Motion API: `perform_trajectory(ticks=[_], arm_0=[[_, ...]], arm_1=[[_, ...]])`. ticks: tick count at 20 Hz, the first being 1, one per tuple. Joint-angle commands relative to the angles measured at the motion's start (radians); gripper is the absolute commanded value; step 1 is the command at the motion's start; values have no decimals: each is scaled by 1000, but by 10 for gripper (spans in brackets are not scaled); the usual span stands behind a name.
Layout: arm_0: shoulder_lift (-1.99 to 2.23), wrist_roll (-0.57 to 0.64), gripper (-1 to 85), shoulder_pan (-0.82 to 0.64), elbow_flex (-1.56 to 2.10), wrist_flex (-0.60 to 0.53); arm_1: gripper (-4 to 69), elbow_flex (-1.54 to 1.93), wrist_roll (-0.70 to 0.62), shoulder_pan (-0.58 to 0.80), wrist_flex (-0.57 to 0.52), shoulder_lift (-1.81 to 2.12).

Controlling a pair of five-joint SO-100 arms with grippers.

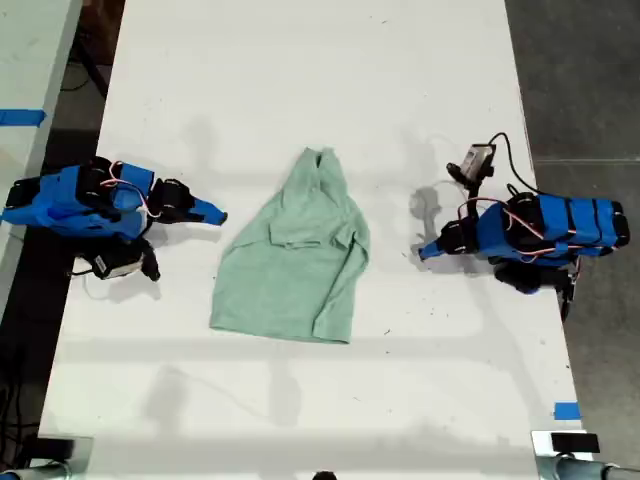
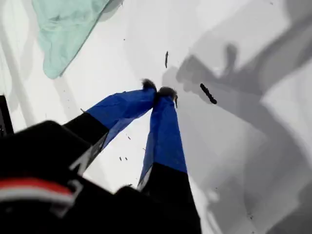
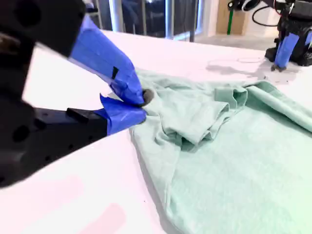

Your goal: Fold t shirt

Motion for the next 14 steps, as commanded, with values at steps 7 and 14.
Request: perform_trajectory(ticks=[7, 14], arm_0=[[-1164, -87, 145, 181, -738, 84], [-1661, -485, 198, 325, -959, 74]], arm_1=[[16, 54, 5, 23, 5, 14], [16, 54, 5, 20, 5, 14]])
